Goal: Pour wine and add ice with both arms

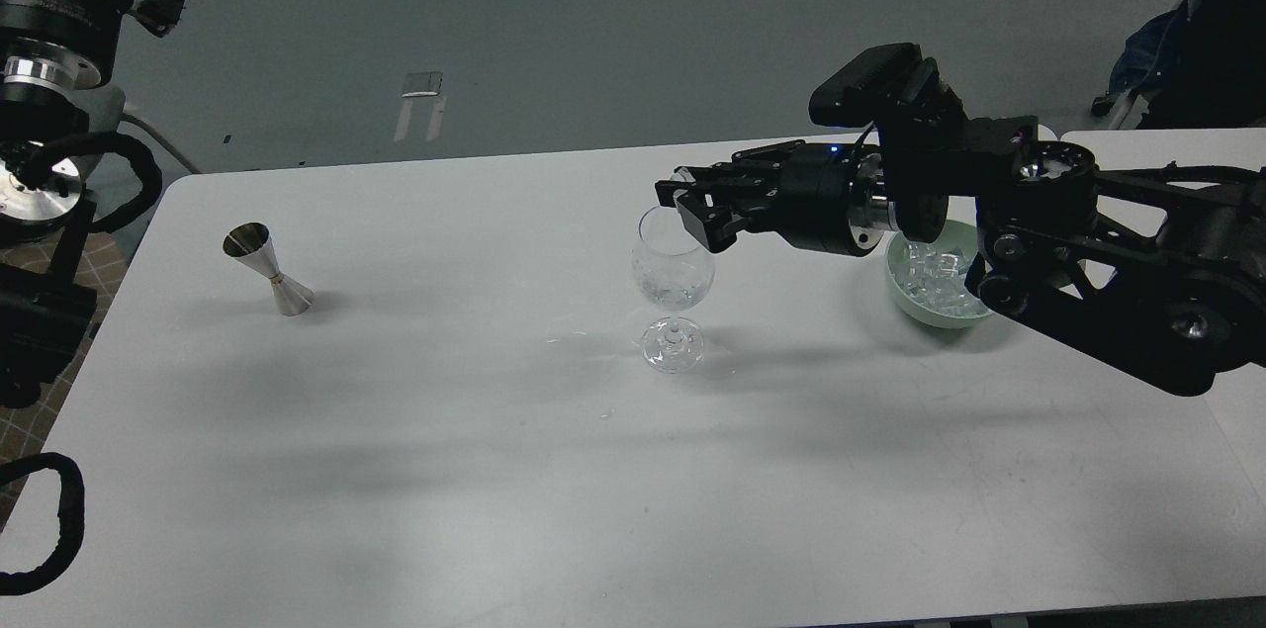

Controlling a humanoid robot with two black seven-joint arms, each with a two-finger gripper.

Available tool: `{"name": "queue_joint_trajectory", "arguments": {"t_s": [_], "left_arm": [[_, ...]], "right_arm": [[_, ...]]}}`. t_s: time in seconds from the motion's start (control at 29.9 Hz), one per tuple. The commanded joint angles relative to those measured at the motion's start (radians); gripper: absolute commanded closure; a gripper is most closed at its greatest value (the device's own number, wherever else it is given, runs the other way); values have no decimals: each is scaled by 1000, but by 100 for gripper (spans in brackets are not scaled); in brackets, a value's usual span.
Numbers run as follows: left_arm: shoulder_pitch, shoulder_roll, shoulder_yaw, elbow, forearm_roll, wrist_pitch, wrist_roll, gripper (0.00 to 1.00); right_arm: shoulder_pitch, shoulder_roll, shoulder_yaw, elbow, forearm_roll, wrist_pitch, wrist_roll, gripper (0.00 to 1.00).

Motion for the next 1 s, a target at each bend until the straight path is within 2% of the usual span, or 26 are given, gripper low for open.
{"name": "queue_joint_trajectory", "arguments": {"t_s": [0.0,0.27,0.3,0.33,0.37,0.4,0.53,0.74,0.87,0.97], "left_arm": [[0,1,0,0,0,0,0,4],[0,1,0,0,0,0,0,4],[0,1,0,0,0,0,0,4],[0,1,2,2,0,2,-2,4],[0,1,3,2,0,2,-3,4],[0,1,5,2,0,2,-3,4],[0,-1,6,0,0,12,-5,2],[2,-1,15,-5,0,6,-3,2],[31,-19,18,-11,14,-9,1,2],[34,-15,18,1,14,-34,9,2]], "right_arm": [[2,1,1,0,0,1,0,64],[2,2,12,1,2,-1,0,56],[3,7,24,-2,3,-5,0,41],[3,11,61,-3,6,-10,0,17],[2,14,87,-5,11,-11,-2,4],[-1,28,151,-6,15,-11,-2,1],[-18,80,294,-28,26,-14,-3,0],[-21,148,618,-105,187,-19,-3,0],[-15,226,808,-212,383,-18,-2,0],[-15,232,874,-238,533,-19,-2,0]]}}
